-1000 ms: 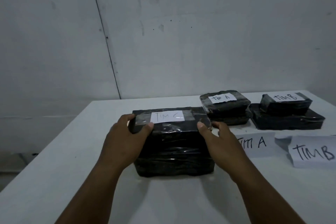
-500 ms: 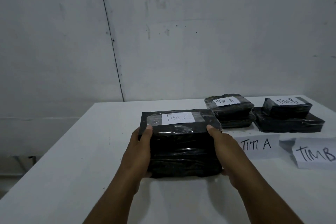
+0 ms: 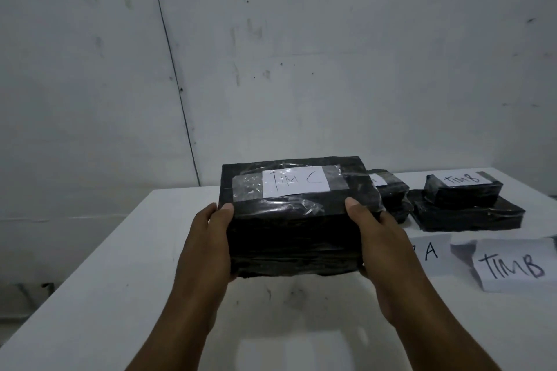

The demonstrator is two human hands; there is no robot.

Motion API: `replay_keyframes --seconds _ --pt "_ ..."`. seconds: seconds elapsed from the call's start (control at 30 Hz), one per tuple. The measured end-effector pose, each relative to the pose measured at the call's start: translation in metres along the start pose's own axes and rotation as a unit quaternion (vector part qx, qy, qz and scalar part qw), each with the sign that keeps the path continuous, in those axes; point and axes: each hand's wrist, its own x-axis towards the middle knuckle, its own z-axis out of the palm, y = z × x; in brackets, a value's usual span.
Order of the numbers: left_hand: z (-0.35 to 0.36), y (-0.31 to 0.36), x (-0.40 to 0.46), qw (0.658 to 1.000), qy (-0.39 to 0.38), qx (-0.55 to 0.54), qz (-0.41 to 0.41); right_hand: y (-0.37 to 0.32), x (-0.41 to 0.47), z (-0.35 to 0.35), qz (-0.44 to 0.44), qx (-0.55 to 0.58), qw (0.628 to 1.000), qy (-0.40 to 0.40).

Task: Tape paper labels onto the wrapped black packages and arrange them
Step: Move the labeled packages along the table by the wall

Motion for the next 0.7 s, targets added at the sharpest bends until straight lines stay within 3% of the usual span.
replay_keyframes --seconds 0.2,0.37,0.7 --pt "0.029 0.03 -0.01 0.999 -0.032 -0.042 0.015 -0.031 0.003 -0.035 -0.086 0.017 0.996 0.035" --pt "0.076 0.057 -0.011 0.994 -0.092 -0.022 0.058 -0.063 0.015 -0.079 -0.094 0.036 0.991 0.083" --pt "0.271 0.086 -0.003 0.954 -0.287 0.053 0.07 -0.125 0.087 -0.24 -0.099 0.043 0.964 0.244"
